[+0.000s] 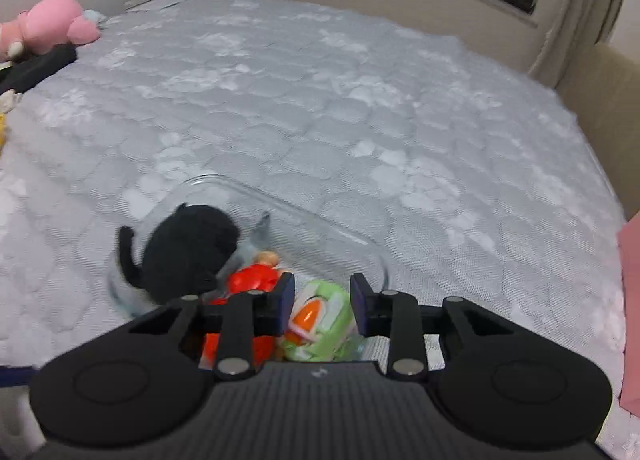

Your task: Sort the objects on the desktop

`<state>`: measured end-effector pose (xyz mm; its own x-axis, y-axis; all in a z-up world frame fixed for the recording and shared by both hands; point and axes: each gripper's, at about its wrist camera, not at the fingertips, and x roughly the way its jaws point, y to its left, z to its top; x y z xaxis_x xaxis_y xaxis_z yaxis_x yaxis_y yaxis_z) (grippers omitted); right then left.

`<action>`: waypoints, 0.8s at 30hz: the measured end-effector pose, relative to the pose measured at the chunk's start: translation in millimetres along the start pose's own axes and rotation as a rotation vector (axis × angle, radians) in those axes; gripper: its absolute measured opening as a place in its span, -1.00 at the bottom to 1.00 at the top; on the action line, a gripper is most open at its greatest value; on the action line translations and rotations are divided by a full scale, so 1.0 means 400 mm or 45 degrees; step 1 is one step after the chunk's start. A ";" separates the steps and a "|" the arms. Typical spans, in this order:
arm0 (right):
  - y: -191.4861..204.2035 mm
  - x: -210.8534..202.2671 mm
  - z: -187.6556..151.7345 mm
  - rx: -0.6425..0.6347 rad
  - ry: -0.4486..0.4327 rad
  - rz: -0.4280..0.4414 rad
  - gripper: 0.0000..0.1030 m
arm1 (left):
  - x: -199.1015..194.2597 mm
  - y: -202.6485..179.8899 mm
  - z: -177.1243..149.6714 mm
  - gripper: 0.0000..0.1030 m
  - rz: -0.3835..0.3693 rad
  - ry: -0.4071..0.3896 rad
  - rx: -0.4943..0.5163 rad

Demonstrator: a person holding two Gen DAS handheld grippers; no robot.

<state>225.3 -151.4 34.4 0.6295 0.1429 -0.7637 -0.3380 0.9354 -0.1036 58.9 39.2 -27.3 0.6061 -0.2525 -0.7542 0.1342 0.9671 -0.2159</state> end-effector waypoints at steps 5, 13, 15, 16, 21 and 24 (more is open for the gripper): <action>-0.002 0.059 -0.007 0.050 0.053 0.017 -0.35 | -0.011 -0.009 -0.005 0.92 0.007 -0.007 0.029; -0.026 0.037 -0.015 0.063 0.140 0.027 -0.38 | -0.006 -0.003 0.000 0.92 0.002 -0.002 0.005; -0.032 0.014 -0.019 0.099 0.108 0.047 -0.37 | -0.006 -0.007 -0.002 0.92 0.003 -0.001 0.018; -0.033 -0.004 -0.018 0.105 0.091 0.071 -0.36 | -0.006 -0.007 -0.003 0.92 0.004 0.000 0.020; -0.010 -0.038 -0.016 0.113 0.137 0.192 -0.24 | -0.002 -0.003 0.000 0.92 0.005 0.004 -0.003; -0.001 -0.014 -0.017 0.186 0.186 0.271 -0.24 | -0.001 -0.013 -0.003 0.92 0.000 0.009 0.018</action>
<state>217.2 -154.9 34.5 0.4441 0.3026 -0.8433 -0.3408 0.9276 0.1534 57.1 34.3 -26.6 0.6008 -0.2525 -0.7585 0.1450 0.9675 -0.2072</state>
